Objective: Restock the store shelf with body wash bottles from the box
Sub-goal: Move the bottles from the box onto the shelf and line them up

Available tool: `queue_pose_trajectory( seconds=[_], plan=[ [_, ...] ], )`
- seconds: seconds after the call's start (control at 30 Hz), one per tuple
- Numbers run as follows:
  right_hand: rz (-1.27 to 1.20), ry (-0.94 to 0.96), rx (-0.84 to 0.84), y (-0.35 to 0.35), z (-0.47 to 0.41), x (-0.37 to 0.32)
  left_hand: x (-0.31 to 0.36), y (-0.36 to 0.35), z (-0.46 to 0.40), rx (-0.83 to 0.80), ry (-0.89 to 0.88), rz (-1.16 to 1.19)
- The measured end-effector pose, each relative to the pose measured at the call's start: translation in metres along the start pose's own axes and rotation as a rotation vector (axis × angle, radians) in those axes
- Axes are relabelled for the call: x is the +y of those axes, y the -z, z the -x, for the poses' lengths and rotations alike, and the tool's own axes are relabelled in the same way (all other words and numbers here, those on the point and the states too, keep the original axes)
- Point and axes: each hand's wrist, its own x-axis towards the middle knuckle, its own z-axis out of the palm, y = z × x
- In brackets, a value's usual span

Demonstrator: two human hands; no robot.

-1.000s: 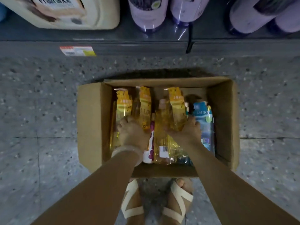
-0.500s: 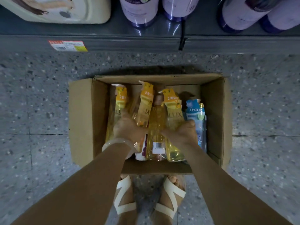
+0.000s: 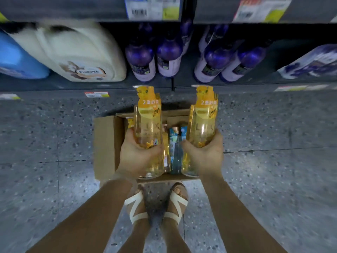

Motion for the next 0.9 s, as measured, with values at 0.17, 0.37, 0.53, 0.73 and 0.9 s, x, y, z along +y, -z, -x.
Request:
queue_pose_trajectory(
  seconds=[0.17, 0.37, 0.53, 0.73, 0.9],
  plan=[
    [-0.094, 0.075, 0.105, 0.064, 0.062, -0.065, 0.08, 0.017, 0.075, -0.006, -0.144, 0.06],
    [-0.255, 0.211, 0.177, 0.145, 0.131, -0.131, 0.17, 0.043, 0.158, -0.04, -0.344, 0.093],
    [-0.298, 0.329, 0.269, 0.212, 0.186, -0.189, 0.242, 0.066, 0.225, -0.026, -0.555, 0.067],
    [-0.277, 0.414, 0.369, 0.289, 0.242, -0.233, 0.312, 0.086, 0.309, -0.054, -0.766, 0.049],
    [-0.353, 0.477, 0.42, 0.356, 0.273, -0.256, 0.363, 0.081, 0.367, -0.097, -0.909, 0.019]
  ],
)
